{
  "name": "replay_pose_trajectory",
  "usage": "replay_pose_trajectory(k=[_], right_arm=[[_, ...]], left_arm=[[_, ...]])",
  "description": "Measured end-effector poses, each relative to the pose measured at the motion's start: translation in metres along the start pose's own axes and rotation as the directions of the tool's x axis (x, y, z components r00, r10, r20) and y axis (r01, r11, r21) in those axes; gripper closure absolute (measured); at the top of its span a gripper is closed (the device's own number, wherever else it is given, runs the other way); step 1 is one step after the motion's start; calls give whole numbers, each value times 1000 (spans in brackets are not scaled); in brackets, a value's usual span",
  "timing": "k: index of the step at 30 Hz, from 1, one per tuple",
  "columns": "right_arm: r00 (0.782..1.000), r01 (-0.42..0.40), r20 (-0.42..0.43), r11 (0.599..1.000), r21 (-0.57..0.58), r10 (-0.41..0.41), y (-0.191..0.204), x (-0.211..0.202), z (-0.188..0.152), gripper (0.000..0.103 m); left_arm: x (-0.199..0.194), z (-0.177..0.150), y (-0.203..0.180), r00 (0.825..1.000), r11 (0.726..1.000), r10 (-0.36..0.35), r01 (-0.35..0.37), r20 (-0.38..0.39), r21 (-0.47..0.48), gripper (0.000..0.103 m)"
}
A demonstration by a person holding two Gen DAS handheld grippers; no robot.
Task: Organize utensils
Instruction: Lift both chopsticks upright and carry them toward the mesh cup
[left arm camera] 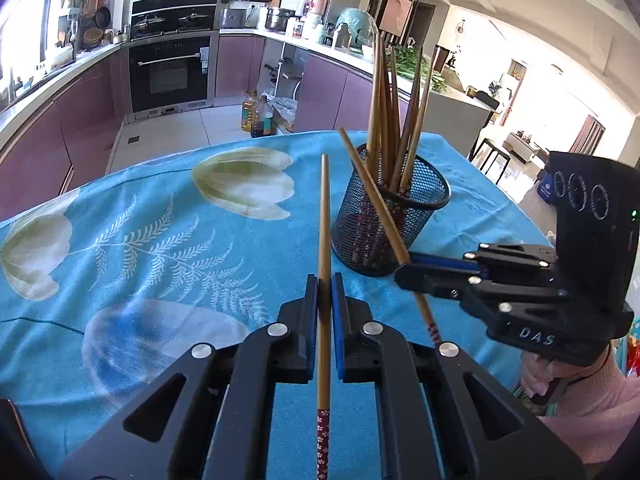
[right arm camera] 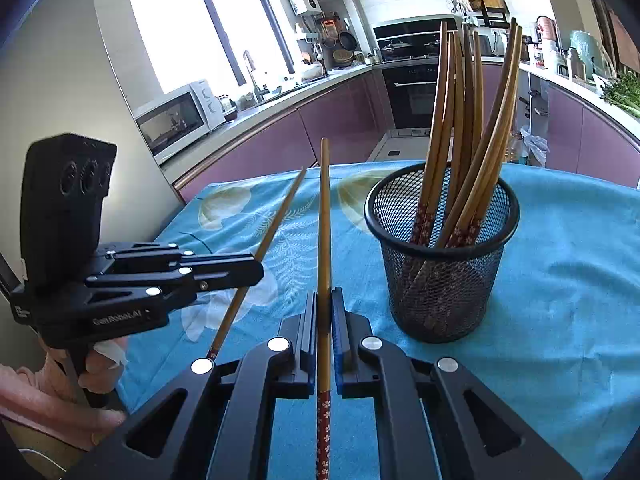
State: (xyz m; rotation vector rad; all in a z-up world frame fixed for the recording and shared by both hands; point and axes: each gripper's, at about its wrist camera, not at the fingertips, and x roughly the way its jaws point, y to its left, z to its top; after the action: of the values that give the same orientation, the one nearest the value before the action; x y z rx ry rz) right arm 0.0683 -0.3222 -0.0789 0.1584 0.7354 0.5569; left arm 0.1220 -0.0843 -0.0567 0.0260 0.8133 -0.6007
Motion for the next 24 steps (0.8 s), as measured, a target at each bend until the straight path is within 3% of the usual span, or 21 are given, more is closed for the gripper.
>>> replay_pose_trajectory(k=[24], right_arm=[[999, -34, 29, 999, -40, 35, 14, -9, -3, 97]], left_arm=[[-10, 0, -18, 999, 998, -47, 47, 9, 51, 95]])
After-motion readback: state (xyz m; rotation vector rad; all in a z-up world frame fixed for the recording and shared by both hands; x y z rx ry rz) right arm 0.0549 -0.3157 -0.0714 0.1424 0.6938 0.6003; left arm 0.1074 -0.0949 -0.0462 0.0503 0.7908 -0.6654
